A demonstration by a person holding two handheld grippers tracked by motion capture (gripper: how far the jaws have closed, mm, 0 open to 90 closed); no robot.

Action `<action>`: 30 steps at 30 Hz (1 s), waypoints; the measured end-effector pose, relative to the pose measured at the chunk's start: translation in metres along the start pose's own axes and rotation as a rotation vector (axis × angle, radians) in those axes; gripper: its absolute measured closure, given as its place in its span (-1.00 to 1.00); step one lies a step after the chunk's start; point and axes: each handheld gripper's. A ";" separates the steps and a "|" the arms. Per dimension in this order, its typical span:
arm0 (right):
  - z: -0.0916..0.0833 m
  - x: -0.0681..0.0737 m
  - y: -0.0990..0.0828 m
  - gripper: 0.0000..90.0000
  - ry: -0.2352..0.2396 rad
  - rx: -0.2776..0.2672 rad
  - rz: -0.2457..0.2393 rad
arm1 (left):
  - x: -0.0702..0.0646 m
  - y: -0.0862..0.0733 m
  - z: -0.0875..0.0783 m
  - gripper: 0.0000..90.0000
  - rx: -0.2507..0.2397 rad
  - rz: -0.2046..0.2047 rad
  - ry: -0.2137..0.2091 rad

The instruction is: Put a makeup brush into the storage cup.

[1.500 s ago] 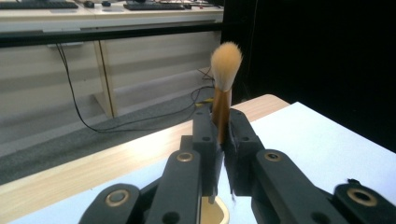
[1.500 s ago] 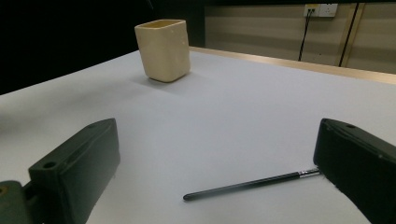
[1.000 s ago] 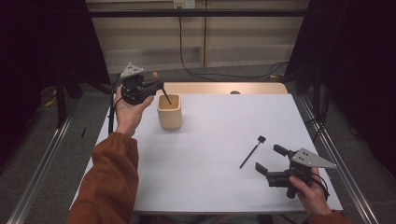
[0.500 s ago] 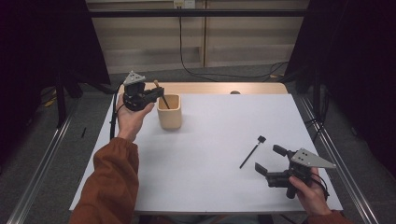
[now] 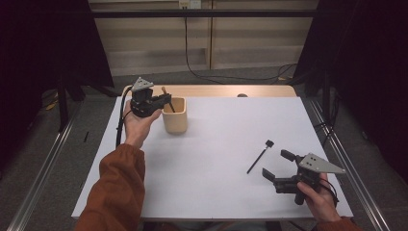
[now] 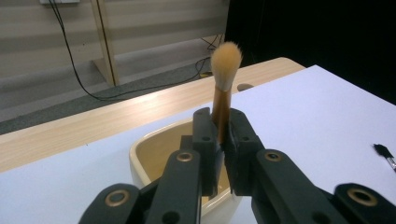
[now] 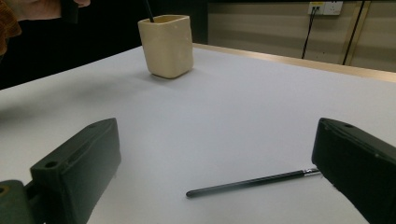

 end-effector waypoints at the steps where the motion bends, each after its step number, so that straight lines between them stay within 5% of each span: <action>1: 0.000 0.000 0.000 -0.99 0.000 0.000 0.000 | 0.000 -0.001 0.000 0.87 0.003 0.000 -0.001; 18: 0.001 0.002 -0.001 -0.97 0.008 0.011 -0.012 | 0.001 -0.010 0.007 0.78 0.021 -0.006 0.008; 30: 0.001 0.002 -0.001 -0.97 0.010 0.009 -0.013 | 0.000 -0.011 0.009 -0.10 0.011 -0.009 0.033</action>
Point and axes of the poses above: each handheld gripper's, and its own axes: z roughly forward along the jaws, y roughly out of its top, x roughly to its left, and after that the axes turned 9 degrees about z, right-handed
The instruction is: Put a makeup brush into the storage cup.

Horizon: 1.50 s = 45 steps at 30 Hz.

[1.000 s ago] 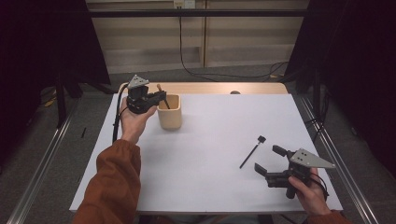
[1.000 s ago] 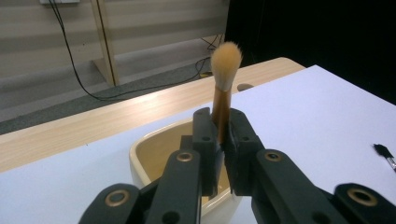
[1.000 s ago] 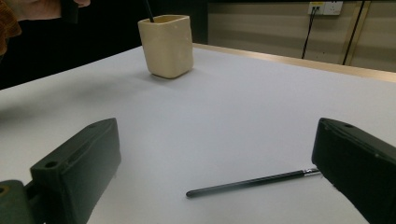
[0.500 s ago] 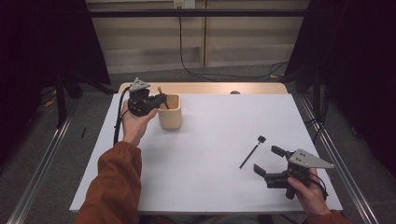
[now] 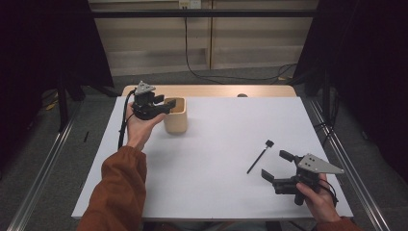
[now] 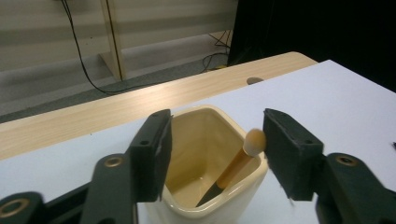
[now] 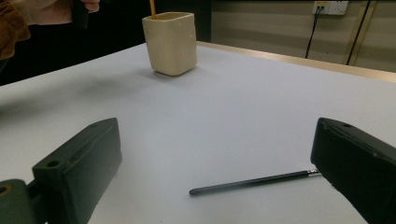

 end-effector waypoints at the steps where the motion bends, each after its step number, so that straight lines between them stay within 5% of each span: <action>1: 0.000 0.000 0.000 -0.98 0.001 0.000 0.001 | 0.000 0.000 0.000 -0.20 -0.002 -0.001 0.002; 7: 0.000 0.000 0.000 -0.98 0.002 -0.001 0.001 | -0.002 0.001 0.000 -0.74 -0.005 0.000 0.020; 13: 0.000 0.000 0.000 -0.98 0.001 0.000 0.001 | -0.001 0.001 -0.001 -0.91 -0.020 0.006 0.020; 33: 0.000 -0.001 0.000 -0.97 -0.004 -0.005 0.006 | -0.006 -0.008 -0.021 -0.97 -0.082 0.049 -0.019; 39: 0.001 -0.001 0.001 -0.97 -0.002 -0.006 0.004 | -0.008 -0.014 -0.027 -0.96 -0.079 0.015 -0.020; 45: 0.001 -0.001 0.001 -0.97 -0.002 -0.007 0.004 | -0.013 -0.018 -0.033 -0.95 -0.085 0.025 -0.015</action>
Point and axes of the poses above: each handheld gripper's, and its own axes: z roughly forward along the jaws, y roughly out of its top, x roughly to its left, and after that the axes turned 9 degrees about z, right-handed
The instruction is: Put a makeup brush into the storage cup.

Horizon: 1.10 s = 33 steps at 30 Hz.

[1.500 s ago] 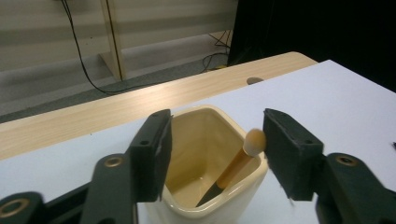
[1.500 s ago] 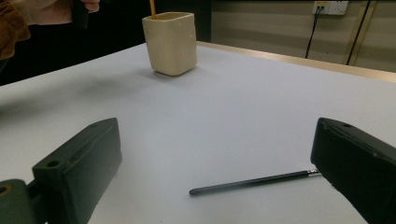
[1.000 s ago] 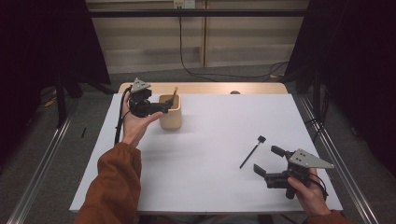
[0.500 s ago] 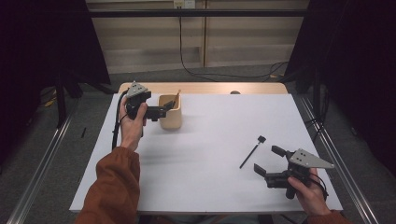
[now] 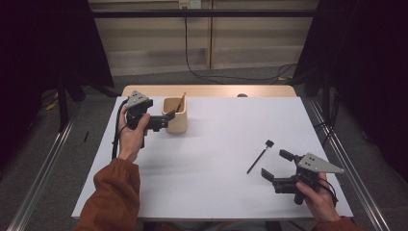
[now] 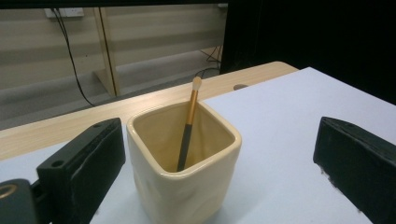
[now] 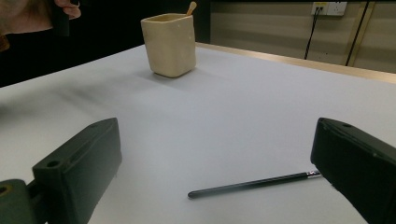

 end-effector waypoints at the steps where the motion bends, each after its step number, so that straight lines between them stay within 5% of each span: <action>1: 0.000 0.000 0.000 -0.97 -0.001 0.002 0.003 | -0.001 0.000 -0.002 -0.95 -0.004 0.002 0.001; 33: -0.002 -0.001 0.000 -0.97 -0.014 -0.004 0.002 | -0.026 -0.037 -0.053 -0.95 -0.015 0.035 0.000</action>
Point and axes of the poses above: each handheld gripper's, and its own axes: z roughly forward along the jaws, y roughly out of its top, x roughly to its left, and after that the axes turned 9 degrees about z, right-handed
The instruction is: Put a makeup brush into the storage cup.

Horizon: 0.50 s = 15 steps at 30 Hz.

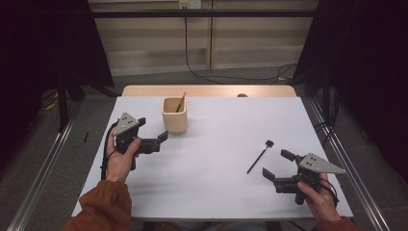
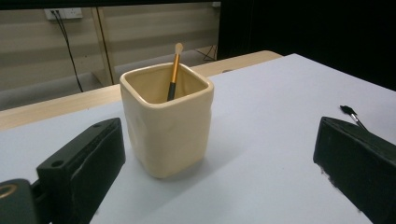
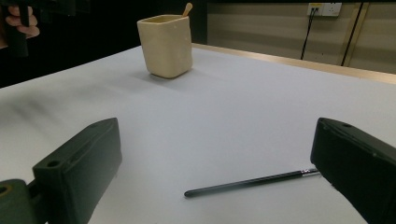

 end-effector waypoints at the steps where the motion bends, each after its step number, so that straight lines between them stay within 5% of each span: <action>1: 0.000 0.000 0.000 -0.97 0.000 0.001 0.000 | -0.001 -0.001 -0.002 -0.95 0.002 0.002 0.004; 15: 0.001 0.000 0.000 -0.97 0.000 0.009 -0.001 | -0.018 -0.022 -0.022 -0.95 0.012 0.002 -0.014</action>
Point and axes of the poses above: each handheld gripper's, and its own axes: z roughly forward along the jaws, y roughly out of its top, x roughly to its left, and after that the axes turned 9 degrees about z, right-handed
